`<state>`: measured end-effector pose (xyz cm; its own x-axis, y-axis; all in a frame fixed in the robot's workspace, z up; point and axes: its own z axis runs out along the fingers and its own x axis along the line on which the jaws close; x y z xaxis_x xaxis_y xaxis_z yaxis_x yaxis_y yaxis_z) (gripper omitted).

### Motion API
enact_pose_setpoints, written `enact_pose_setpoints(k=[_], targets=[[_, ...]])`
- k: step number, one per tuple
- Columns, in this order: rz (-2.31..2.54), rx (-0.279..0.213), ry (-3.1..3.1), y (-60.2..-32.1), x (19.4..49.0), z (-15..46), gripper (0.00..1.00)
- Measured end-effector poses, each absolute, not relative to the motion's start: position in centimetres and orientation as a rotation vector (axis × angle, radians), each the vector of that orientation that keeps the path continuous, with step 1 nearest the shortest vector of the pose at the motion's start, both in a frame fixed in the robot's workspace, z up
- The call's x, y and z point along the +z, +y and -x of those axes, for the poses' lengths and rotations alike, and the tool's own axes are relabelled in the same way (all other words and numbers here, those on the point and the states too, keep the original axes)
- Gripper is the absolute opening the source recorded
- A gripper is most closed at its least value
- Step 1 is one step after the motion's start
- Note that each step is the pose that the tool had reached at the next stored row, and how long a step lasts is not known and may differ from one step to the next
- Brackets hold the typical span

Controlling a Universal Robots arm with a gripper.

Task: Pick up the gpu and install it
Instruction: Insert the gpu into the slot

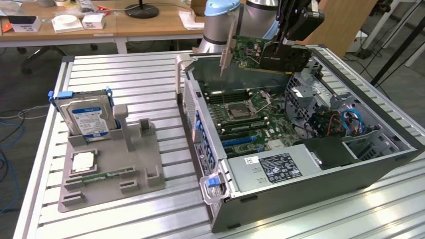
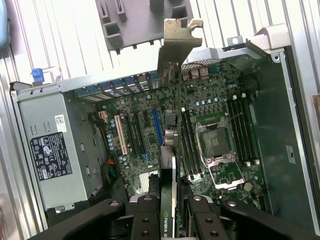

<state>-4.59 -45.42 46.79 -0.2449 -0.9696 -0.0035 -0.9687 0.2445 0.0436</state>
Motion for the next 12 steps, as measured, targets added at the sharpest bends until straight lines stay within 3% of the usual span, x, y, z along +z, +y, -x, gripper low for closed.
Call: enact_pose_setpoints(k=[12], targets=[[-1.953,-0.056,-2.429,-45.42,46.79,4.59,0.26]])
